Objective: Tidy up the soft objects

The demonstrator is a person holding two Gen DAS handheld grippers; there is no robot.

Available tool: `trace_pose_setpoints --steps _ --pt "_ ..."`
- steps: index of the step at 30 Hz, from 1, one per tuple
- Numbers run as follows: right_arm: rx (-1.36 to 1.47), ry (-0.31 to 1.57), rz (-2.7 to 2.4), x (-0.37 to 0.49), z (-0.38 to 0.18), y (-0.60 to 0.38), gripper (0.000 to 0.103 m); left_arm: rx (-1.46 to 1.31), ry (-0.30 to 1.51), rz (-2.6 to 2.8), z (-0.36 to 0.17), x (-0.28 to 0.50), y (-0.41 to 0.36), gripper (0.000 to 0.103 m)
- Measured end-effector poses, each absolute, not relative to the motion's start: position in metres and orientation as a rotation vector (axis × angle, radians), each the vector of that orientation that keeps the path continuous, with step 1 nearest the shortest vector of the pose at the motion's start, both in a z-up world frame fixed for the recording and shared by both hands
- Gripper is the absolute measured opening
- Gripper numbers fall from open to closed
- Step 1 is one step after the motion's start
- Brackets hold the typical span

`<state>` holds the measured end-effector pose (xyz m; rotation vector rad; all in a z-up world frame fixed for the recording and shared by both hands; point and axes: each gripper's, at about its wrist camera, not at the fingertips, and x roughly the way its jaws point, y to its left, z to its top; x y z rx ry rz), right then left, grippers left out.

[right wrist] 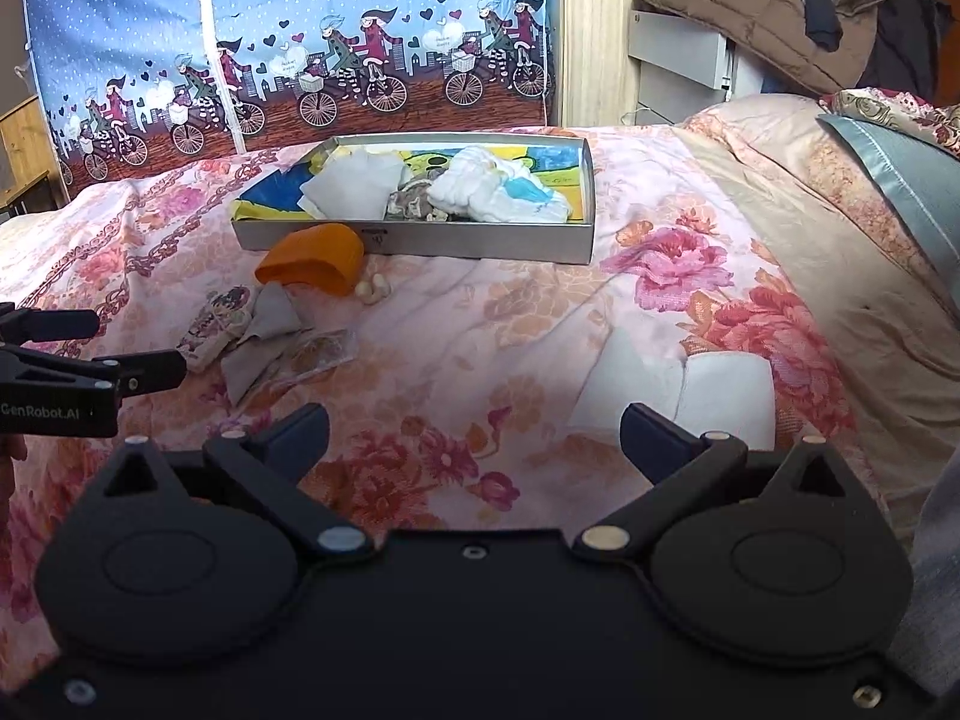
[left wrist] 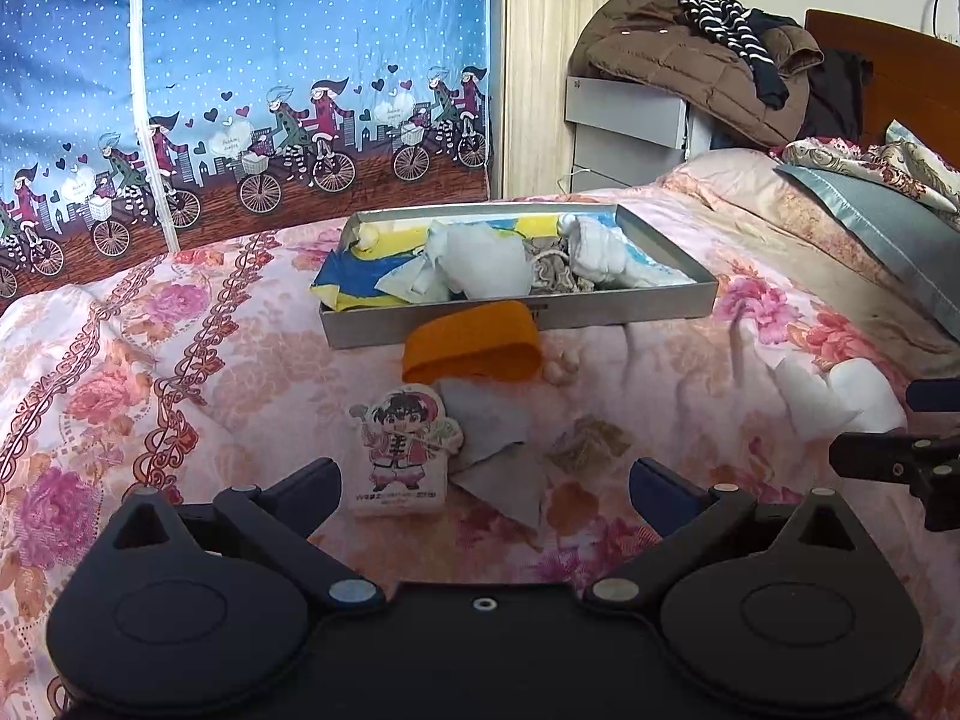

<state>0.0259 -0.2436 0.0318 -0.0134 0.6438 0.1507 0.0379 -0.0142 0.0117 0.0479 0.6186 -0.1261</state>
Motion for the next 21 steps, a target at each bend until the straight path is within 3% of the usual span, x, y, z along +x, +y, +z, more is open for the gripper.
trace_pose_setpoints --steps 21 --pt "-0.006 0.655 0.15 0.028 0.0257 -0.2406 0.103 0.052 0.652 -0.113 0.0061 0.0376 -0.0104 0.102"
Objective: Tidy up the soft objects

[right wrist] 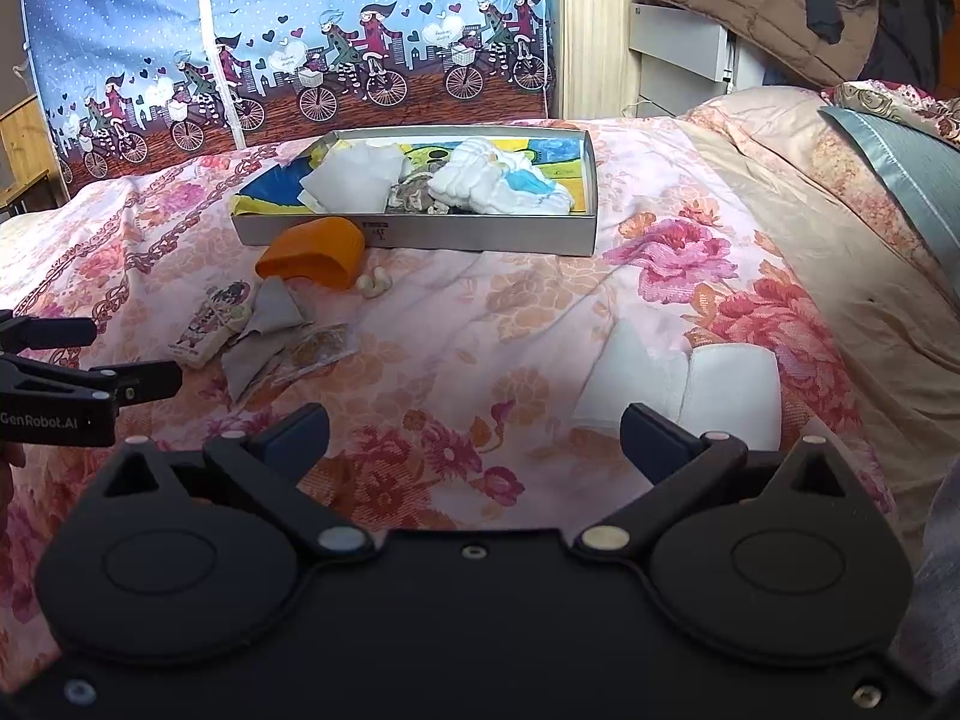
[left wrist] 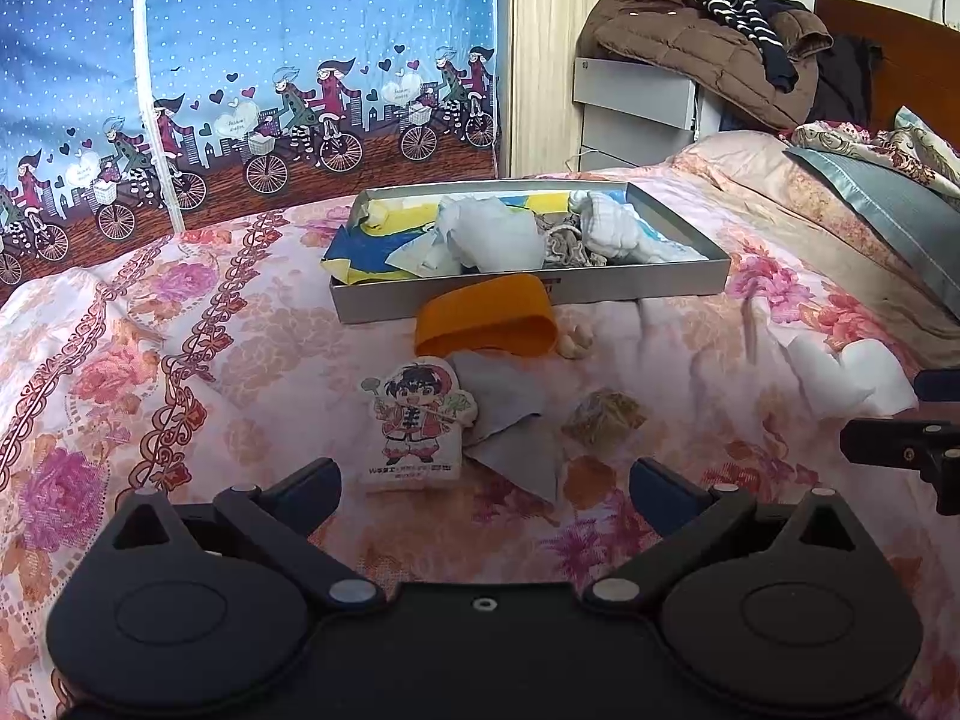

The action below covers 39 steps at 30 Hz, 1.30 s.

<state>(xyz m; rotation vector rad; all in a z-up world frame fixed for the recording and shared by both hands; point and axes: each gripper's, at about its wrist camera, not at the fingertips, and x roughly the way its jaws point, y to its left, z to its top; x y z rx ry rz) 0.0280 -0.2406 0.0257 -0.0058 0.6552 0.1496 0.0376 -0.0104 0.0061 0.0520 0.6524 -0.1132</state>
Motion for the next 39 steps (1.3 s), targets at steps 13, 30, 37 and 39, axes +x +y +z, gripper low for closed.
trace_pose_setpoints --steps 13,30,37,39 --pt "-0.003 0.661 0.143 0.0267 0.0241 -0.24 0.103 0.056 0.664 -0.117 0.0014 0.0364 -0.0105 0.102" --pt "-0.008 0.664 0.147 0.0258 0.0229 -0.2381 0.103 0.054 0.678 -0.118 0.0002 0.037 -0.0108 0.102" --pt "-0.009 0.666 0.148 0.026 0.0224 -0.2375 0.103 0.057 0.682 -0.117 -0.0016 0.0373 -0.0104 0.102" --pt "-0.007 0.668 0.149 0.0266 0.0215 -0.2372 0.103 0.055 0.682 -0.116 -0.0016 0.0373 -0.0103 0.102"
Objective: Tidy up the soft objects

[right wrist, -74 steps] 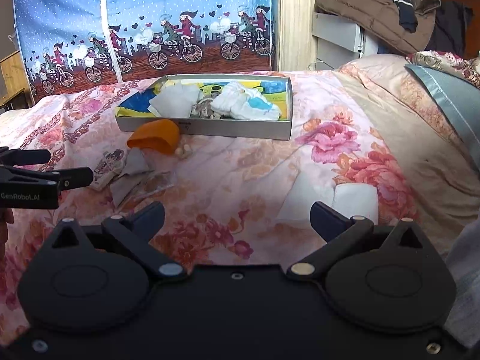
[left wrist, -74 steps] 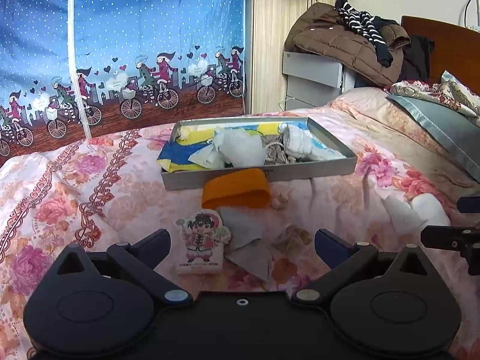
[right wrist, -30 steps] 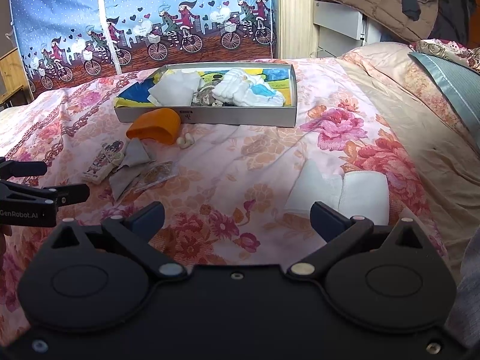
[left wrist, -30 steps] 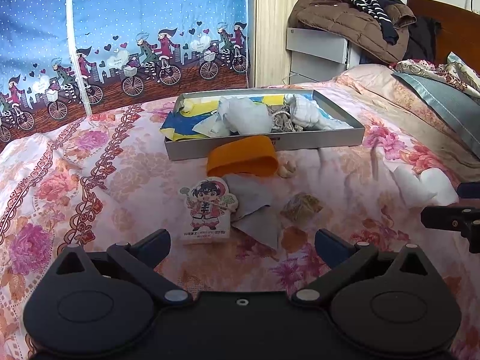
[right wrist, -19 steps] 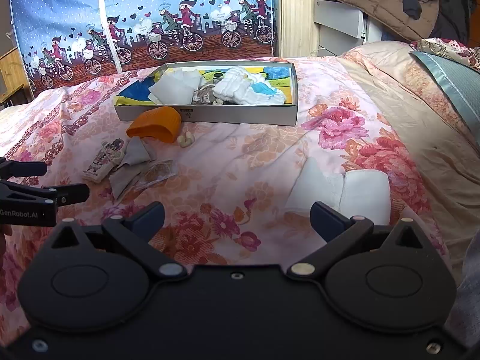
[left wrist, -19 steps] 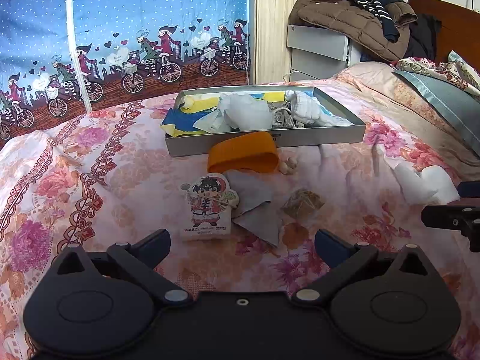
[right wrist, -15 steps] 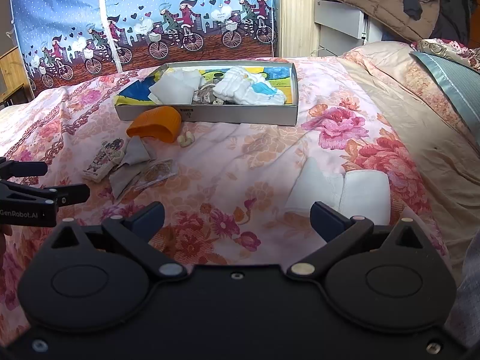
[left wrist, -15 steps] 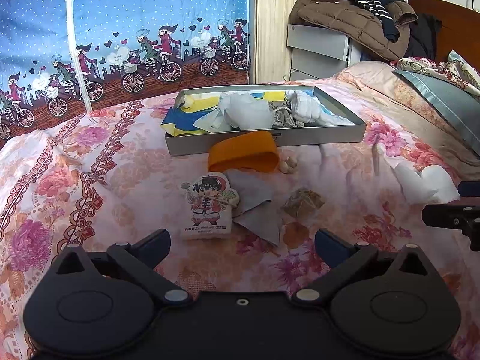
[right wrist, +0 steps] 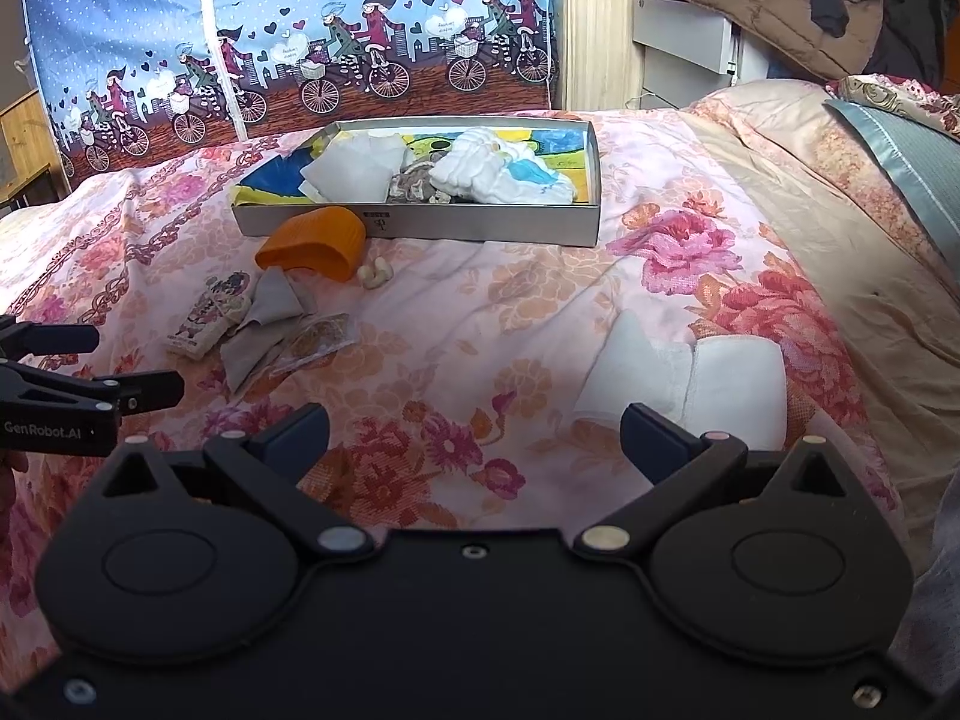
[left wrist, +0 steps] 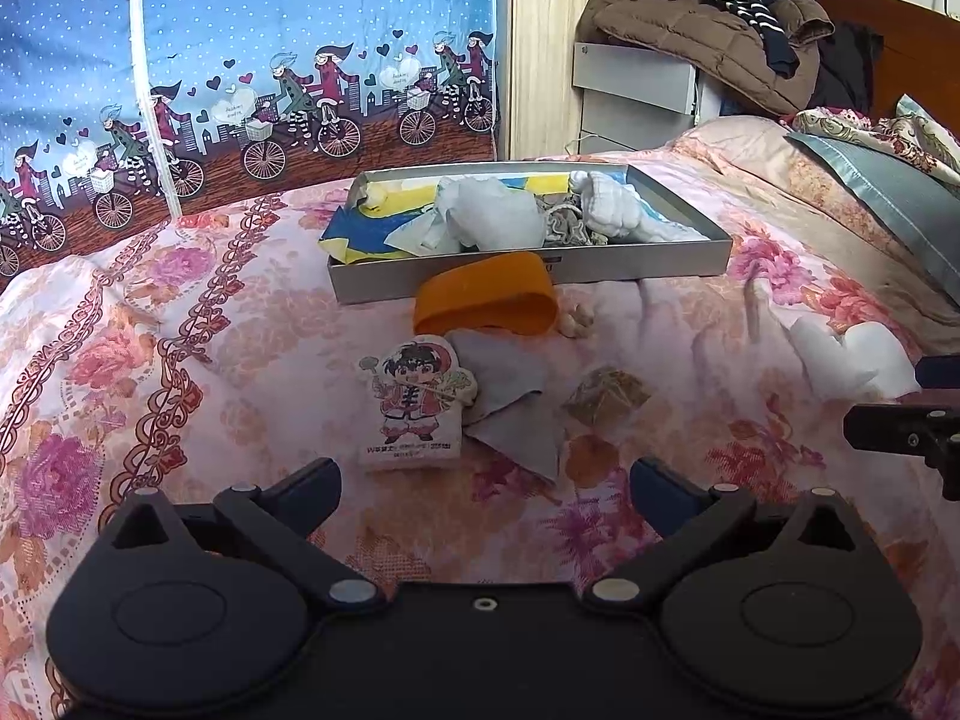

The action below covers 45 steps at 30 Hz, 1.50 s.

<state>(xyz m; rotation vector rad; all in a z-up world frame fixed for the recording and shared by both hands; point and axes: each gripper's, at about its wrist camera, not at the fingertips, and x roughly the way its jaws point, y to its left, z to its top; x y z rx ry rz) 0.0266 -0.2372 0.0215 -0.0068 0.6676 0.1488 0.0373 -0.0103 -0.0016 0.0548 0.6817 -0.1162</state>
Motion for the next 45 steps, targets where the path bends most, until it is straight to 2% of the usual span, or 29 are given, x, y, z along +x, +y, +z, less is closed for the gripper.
trace_pose_setpoints --steps 14,27,34,42,44,45 --pt "-0.024 0.689 0.157 0.027 0.009 -0.239 0.103 0.065 0.691 -0.135 -0.01 0.042 -0.012 0.102" --pt "0.013 0.652 -0.018 0.048 0.0 -0.265 0.103 0.24 0.537 -0.396 -0.018 0.067 -0.051 0.102" --pt "0.096 0.684 -0.181 0.076 -0.016 -0.294 0.103 0.301 0.548 -0.493 -0.031 0.09 -0.074 0.095" --pt "0.126 0.722 -0.156 0.094 -0.037 -0.305 0.103 0.275 0.679 -0.489 -0.047 0.117 -0.086 0.086" --pt "0.126 0.72 -0.145 0.097 -0.042 -0.307 0.102 0.238 0.717 -0.478 -0.051 0.123 -0.083 0.08" --pt "0.13 0.712 -0.135 0.098 -0.044 -0.307 0.099 0.215 0.729 -0.473 -0.053 0.125 -0.081 0.079"
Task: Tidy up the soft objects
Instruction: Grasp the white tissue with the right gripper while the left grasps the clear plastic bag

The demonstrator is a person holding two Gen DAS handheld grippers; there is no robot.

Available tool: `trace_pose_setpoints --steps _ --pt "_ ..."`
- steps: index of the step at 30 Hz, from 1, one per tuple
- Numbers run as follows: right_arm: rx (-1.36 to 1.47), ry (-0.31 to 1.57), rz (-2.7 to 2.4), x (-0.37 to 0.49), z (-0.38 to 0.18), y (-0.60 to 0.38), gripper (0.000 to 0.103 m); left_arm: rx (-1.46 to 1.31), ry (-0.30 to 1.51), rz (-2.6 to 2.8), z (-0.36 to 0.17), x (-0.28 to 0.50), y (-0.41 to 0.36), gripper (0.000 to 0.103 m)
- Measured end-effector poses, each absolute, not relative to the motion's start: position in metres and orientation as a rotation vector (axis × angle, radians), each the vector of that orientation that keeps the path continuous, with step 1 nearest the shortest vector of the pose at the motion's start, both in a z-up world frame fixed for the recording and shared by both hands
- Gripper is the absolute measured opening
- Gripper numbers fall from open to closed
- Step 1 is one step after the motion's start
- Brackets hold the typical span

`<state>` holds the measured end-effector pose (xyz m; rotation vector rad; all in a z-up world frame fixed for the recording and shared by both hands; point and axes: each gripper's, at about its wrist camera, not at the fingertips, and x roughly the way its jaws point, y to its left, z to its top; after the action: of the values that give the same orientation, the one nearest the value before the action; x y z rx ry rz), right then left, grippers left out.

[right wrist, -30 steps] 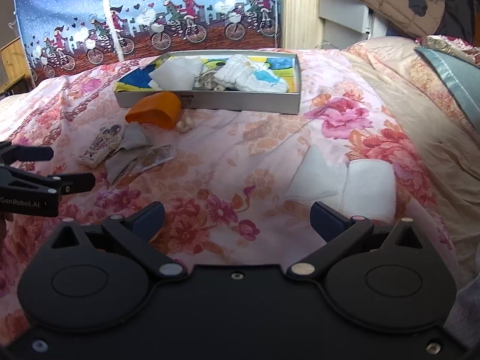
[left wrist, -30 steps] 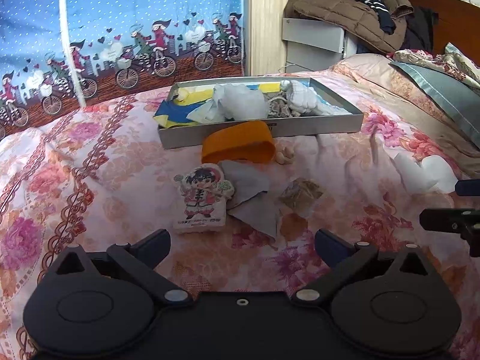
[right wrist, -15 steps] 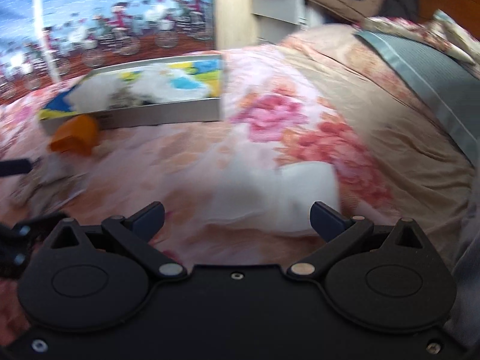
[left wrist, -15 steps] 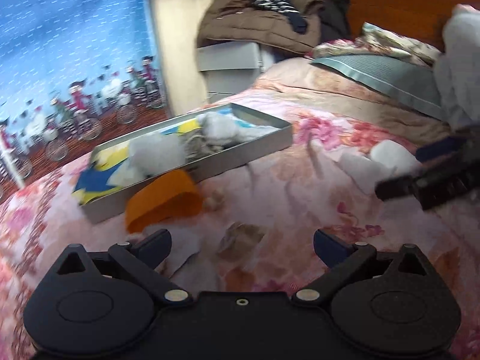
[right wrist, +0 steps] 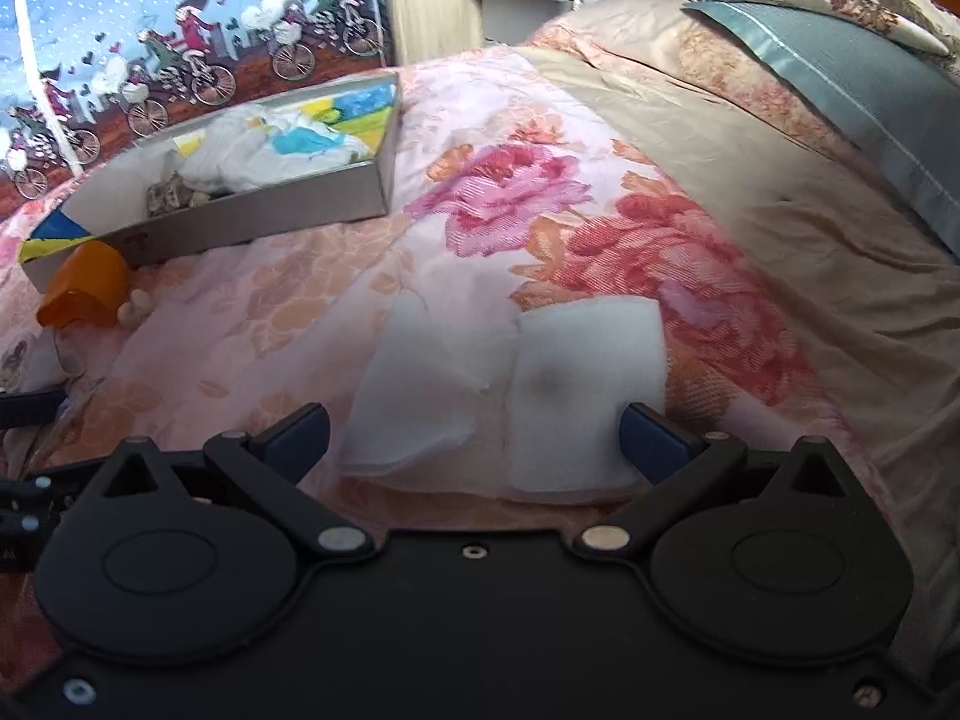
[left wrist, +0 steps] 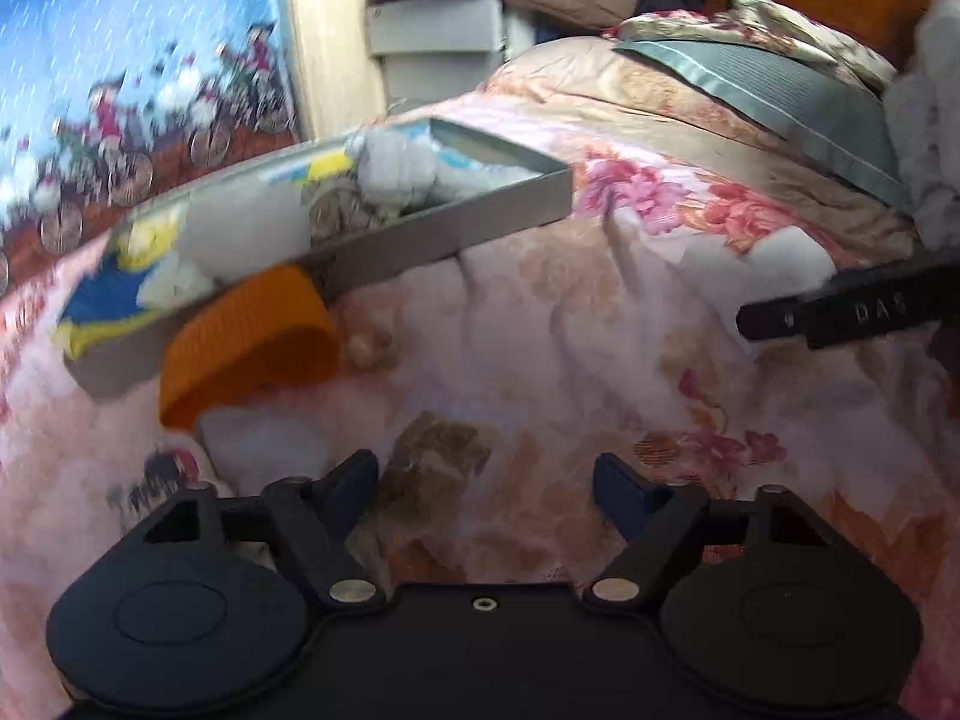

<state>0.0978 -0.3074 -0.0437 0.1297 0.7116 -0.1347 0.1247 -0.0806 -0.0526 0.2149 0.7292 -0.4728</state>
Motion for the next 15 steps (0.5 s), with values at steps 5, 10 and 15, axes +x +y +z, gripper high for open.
trace_pose_setpoints --steps 5,10,15 --pt "0.112 0.693 -0.08 0.0998 -0.0425 -0.3009 0.077 0.179 0.737 -0.454 -0.0524 0.1265 -0.0779 0.057" --pt "0.121 0.688 -0.044 0.0977 -0.0407 -0.2968 0.046 0.163 0.735 -0.451 -0.0502 0.127 -0.0779 0.037" --pt "0.152 0.705 -0.017 0.097 -0.0395 -0.298 0.02 0.174 0.731 -0.461 -0.0474 0.1259 -0.0832 0.02"
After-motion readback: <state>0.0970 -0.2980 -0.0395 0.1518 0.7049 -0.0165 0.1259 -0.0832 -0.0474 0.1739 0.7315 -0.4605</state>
